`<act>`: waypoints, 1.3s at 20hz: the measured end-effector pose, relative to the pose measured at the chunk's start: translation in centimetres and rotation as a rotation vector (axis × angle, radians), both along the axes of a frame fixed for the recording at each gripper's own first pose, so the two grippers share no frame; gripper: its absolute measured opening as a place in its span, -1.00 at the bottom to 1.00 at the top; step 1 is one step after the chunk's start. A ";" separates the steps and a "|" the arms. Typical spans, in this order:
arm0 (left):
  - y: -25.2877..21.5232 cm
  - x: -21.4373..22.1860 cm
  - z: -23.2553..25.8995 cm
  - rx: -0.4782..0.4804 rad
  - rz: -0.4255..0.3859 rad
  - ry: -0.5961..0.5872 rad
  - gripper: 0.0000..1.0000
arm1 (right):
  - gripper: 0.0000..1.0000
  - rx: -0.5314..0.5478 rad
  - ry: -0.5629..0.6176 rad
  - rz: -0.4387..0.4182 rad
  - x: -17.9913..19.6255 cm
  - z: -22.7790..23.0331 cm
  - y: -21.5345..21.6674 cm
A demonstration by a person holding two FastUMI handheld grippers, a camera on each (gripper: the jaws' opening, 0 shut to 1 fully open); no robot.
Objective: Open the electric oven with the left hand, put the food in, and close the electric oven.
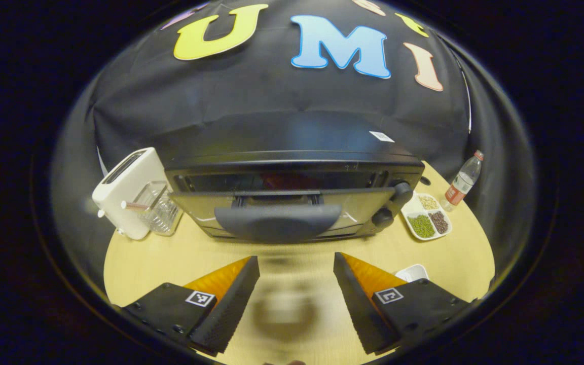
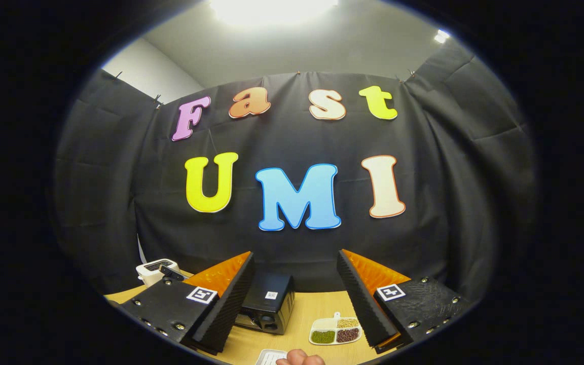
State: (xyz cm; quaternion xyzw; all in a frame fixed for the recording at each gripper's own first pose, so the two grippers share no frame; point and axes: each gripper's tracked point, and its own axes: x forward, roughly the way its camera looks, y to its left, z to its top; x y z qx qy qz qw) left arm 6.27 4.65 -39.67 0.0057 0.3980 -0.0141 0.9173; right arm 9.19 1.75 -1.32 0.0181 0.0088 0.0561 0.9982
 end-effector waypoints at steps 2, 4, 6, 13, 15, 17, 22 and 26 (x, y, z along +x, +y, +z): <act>-0.3 -0.4 0.3 -0.001 -0.012 -0.018 0.90 | 0.97 0.002 -0.009 -0.022 -0.3 0.3 -0.9; -0.6 -1.6 -0.2 0.004 -0.019 -0.003 1.00 | 0.97 0.007 0.002 -0.039 -0.3 -0.2 -1.5; -0.7 -2.9 -1.1 0.003 -0.019 0.017 0.98 | 0.97 0.009 0.015 -0.050 -0.3 -0.7 -1.9; -0.8 -2.1 1.7 0.023 -0.005 -0.095 1.00 | 0.97 0.012 0.032 -0.057 -0.1 -1.3 -2.7; -1.1 -2.0 4.6 0.027 0.012 -0.168 0.97 | 0.96 0.017 0.032 -0.055 0.0 -1.4 -3.3; -1.3 -2.0 8.8 0.037 0.037 -0.263 1.00 | 0.97 0.025 0.029 -0.049 0.0 -1.4 -4.0; -2.3 -3.1 22.7 0.048 0.130 -0.561 1.00 | 0.97 0.013 0.028 -0.033 -0.4 -1.4 -5.9; -4.1 -4.9 31.9 0.076 0.136 -0.725 0.89 | 0.97 0.031 0.009 -0.006 -1.0 0.0 -6.1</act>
